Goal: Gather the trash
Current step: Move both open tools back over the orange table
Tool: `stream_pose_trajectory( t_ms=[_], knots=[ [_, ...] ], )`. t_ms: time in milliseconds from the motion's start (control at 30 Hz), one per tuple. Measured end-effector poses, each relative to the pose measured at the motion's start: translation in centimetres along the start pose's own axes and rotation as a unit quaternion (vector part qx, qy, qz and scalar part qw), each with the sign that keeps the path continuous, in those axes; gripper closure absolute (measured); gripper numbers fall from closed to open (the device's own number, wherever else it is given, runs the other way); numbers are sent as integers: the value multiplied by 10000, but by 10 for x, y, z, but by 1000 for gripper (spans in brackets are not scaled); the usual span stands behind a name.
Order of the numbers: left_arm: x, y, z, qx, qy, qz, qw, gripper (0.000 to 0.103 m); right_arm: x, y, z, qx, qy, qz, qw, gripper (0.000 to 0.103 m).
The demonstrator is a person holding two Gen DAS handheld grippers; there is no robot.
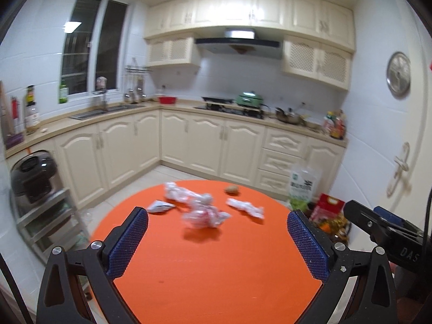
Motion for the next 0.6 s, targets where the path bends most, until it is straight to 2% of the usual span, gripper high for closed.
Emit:
stream_pose_trajectory(
  t_ms=[167,333,467,567,600],
  knots=[
    [-5,-16,27,32,280,98,9996,2,-39,-8,1,21,106,305,9995,0],
    [-4,-24,37,18,463,213,9987,2,-65,-15,-5,4,117,540,9985,0],
    [-7,-34,41,-68,554,321,9979,2,-68,-20,-13,-76,101,601,9981,0],
    [-7,-33,31,-178,569,373,9975,2,-64,-21,-21,-154,40,620,9979,0],
    [-10,-24,19,-214,563,381,9975,2,-62,-21,-26,-199,31,621,9979,0]
  ],
)
Point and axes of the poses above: each gripper's, at about its wrist camera, not at the fingertips, and z roughly against the way its jaws point, x to its right, y to its top, the point moved 8 cm from there along -z, roughly the way its jaws point, and after that the axes turned 6 degrees about -z, right-handed, at the moved point
